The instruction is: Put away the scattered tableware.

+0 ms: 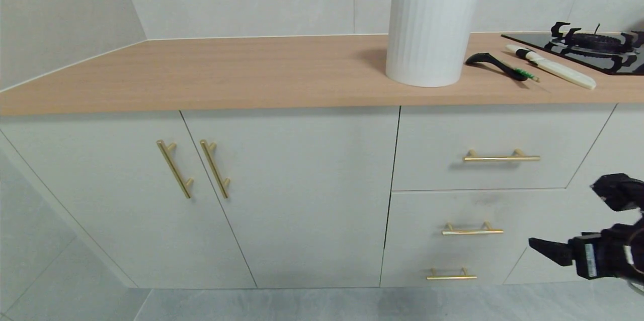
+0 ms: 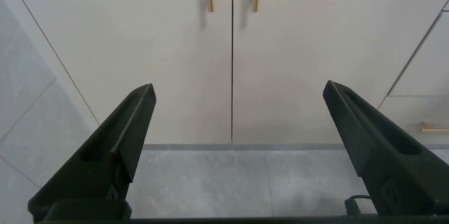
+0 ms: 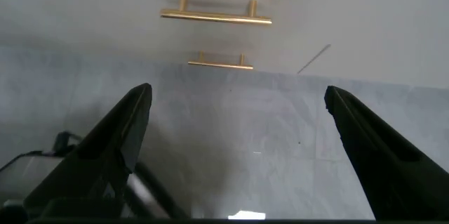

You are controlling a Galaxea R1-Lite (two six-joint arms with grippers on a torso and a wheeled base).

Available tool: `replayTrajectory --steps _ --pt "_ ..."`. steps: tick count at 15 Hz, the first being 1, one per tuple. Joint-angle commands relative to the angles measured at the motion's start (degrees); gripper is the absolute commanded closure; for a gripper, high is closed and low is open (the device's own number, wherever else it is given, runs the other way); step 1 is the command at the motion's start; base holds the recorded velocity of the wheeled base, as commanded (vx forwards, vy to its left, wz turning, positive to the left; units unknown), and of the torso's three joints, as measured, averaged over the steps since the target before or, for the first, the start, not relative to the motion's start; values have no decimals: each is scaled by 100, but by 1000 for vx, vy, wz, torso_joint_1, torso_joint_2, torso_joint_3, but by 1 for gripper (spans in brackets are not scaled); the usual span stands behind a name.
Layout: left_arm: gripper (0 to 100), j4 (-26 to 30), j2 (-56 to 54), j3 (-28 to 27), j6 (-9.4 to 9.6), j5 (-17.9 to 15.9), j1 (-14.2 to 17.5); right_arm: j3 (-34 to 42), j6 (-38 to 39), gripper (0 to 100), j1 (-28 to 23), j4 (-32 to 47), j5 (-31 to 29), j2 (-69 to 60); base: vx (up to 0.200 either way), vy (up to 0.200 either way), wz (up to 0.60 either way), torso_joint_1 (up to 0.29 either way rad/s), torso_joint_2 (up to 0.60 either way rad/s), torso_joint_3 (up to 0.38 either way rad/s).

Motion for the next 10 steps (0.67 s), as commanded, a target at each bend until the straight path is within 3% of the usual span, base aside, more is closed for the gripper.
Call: replayTrajectory --steps 1,3,10 --pt "0 1 2 0 1 -9 6 -200 -30 0 52 -1357 -7 2477 0 0 0 0 0 0" --pt "0 1 2 0 1 0 6 -192 -21 0 43 -1832 -69 2978 0 0 0 0 0 0" --pt "0 1 2 0 1 0 6 134 14 0 43 -4960 -842 4604 0 0 0 0 0 0"
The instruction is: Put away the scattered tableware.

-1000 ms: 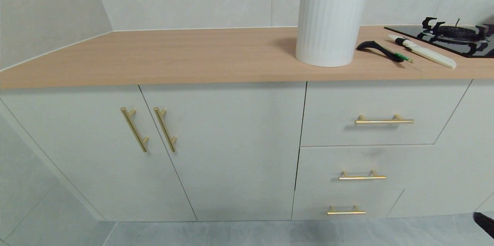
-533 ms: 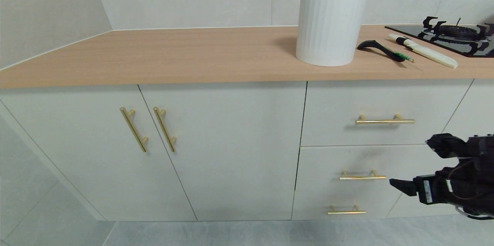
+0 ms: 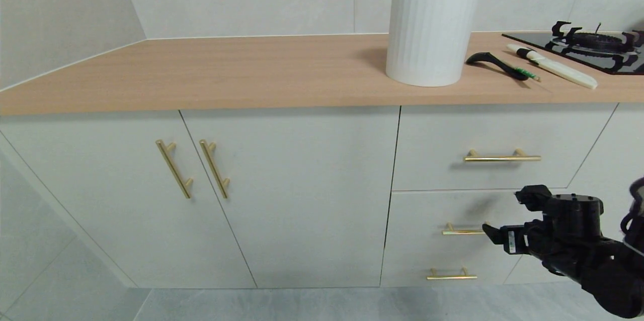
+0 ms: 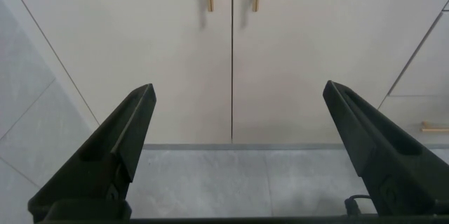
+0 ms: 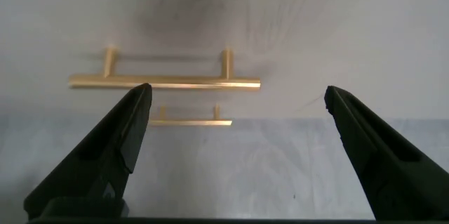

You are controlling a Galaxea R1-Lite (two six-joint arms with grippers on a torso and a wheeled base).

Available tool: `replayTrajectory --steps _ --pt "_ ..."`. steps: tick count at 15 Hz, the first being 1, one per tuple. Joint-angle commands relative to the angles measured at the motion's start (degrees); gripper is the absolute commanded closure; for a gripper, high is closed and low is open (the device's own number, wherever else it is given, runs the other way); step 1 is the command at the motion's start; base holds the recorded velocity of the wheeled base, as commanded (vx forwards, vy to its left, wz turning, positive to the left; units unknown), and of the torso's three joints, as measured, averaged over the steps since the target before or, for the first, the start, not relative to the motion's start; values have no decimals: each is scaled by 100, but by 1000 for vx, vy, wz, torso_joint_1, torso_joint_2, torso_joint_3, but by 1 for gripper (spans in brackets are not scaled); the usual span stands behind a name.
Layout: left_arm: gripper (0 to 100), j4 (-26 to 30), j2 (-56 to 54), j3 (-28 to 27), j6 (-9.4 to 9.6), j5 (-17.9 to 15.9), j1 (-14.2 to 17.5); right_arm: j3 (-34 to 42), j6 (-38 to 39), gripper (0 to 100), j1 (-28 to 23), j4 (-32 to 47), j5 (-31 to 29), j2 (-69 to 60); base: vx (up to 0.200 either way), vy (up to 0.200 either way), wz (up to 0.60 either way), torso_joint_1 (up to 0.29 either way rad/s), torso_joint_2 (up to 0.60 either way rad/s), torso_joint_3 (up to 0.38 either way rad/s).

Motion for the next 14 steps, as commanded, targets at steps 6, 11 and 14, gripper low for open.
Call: replayTrajectory --steps 6,11,14 --pt "0 -1 2 0 -1 -4 4 -163 2 0 118 -1361 -542 1325 0 0 0 0 0 0" --pt "0 -1 2 0 -1 -4 4 -682 152 0 311 -1361 -911 1606 0 0 0 0 0 0" --pt "0 -1 2 0 -1 -4 4 -761 152 0 329 -1361 -972 1720 0 0 0 0 0 0"
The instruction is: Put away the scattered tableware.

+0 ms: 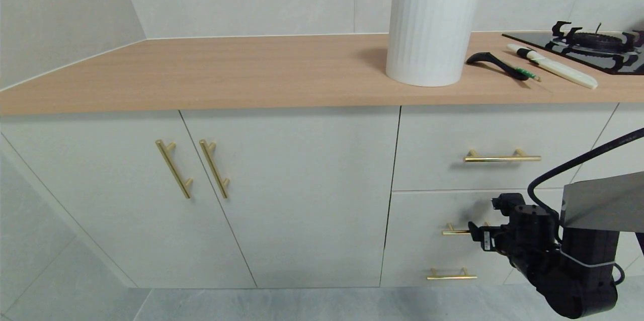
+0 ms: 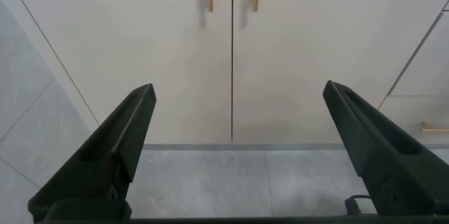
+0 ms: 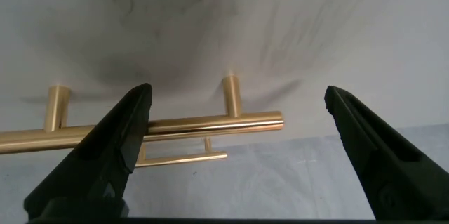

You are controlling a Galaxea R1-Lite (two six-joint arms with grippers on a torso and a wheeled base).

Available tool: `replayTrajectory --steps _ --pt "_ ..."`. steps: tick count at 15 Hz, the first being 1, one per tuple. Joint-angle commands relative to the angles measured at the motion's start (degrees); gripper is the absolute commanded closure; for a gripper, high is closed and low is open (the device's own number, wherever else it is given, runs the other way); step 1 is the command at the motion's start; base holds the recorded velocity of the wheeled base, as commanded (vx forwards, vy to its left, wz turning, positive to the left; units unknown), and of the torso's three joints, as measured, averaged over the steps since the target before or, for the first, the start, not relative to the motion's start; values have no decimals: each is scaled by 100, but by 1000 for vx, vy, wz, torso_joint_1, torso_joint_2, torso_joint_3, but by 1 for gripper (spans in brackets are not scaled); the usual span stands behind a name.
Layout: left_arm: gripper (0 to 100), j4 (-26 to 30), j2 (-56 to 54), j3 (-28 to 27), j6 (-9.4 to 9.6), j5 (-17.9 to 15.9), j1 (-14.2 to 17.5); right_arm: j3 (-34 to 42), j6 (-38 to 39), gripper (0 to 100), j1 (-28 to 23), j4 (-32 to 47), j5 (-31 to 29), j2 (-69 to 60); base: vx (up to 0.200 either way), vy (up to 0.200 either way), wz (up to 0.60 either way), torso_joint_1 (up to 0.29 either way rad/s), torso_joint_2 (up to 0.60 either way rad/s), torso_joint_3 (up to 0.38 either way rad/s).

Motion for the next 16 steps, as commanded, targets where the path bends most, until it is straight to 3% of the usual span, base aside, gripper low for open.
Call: replayTrajectory --steps 1,4,7,9,10,12,13,16 --pt "0 -1 2 0 -1 -6 4 7 -6 0 8 5 -2 83 0 0 0 0 0 0" --pt "0 -1 2 0 -1 -6 4 262 -41 0 -1 243 51 -22 0 0 0 0 0 0" --pt "0 -1 2 0 -1 2 4 675 -23 0 -1 1060 490 -1024 0 0 0 0 0 0" --pt "0 -1 2 0 -1 -6 4 833 -23 0 -1 2132 693 -2202 0 0 0 0 0 0" --pt "0 -1 2 0 -1 -6 4 789 -23 0 8 3275 956 -3415 0 0 0 0 0 0" --pt "0 -1 2 0 -1 2 4 455 21 0 210 4488 1018 -4540 0 0 0 0 0 0" --pt "0 -1 2 0 -1 -6 4 376 91 0 307 4795 1009 -4865 0 0 0 0 0 0" --pt "0 -1 2 0 -1 2 4 323 451 0 588 4752 991 -4733 0 0 0 0 0 0"
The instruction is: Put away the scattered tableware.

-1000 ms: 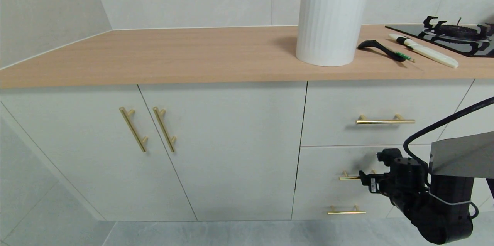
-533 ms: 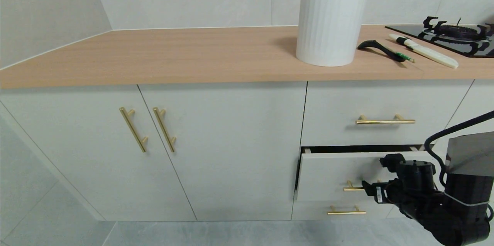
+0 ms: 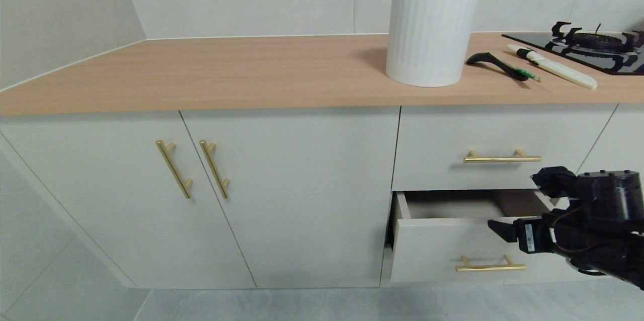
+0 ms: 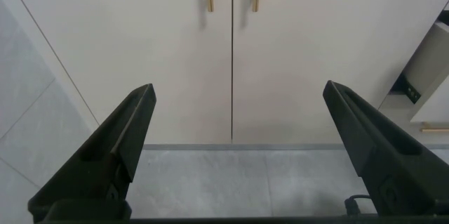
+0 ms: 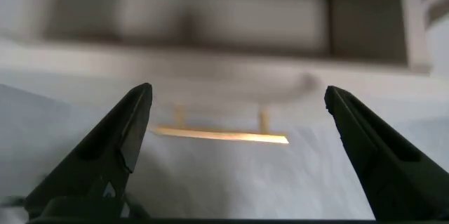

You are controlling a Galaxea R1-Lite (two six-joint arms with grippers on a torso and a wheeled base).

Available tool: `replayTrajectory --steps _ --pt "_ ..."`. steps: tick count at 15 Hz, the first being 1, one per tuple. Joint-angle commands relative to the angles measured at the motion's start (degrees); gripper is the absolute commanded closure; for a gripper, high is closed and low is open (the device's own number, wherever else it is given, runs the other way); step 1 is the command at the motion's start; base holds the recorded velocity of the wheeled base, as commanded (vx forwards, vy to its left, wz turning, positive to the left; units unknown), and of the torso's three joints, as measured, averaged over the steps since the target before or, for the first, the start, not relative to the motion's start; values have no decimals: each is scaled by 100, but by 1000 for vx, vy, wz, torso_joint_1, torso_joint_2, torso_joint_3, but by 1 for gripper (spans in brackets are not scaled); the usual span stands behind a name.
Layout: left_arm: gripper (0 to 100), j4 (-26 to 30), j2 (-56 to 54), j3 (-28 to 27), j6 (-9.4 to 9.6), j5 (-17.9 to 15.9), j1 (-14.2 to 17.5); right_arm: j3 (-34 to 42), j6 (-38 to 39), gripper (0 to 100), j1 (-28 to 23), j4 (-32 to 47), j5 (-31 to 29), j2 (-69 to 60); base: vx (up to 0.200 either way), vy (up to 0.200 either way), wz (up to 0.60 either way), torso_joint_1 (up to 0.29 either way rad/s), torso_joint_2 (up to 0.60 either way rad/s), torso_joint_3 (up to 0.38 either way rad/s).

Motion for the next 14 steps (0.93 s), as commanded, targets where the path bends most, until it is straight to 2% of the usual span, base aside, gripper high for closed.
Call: replayTrajectory --steps 1,3,4,8,10,14 --pt "0 -1 2 0 -1 2 2 -145 237 0 249 -4 27 -229 0 0 0 0 0 0" --pt "0 -1 2 0 -1 2 2 -136 264 0 249 -303 10 35 0 0 0 0 0 0" --pt "0 -1 2 0 -1 -6 2 -92 264 0 249 -971 -175 598 0 0 0 0 0 0" --pt "0 -1 2 0 -1 -6 2 -110 255 0 258 -2000 -527 1652 0 0 0 0 0 0" --pt "0 -1 2 0 -1 2 2 -92 246 0 249 -2307 -562 1881 0 0 0 0 0 0" --pt "0 -1 2 0 -1 2 2 -4 228 0 249 -2254 -553 1731 0 0 0 0 0 0"
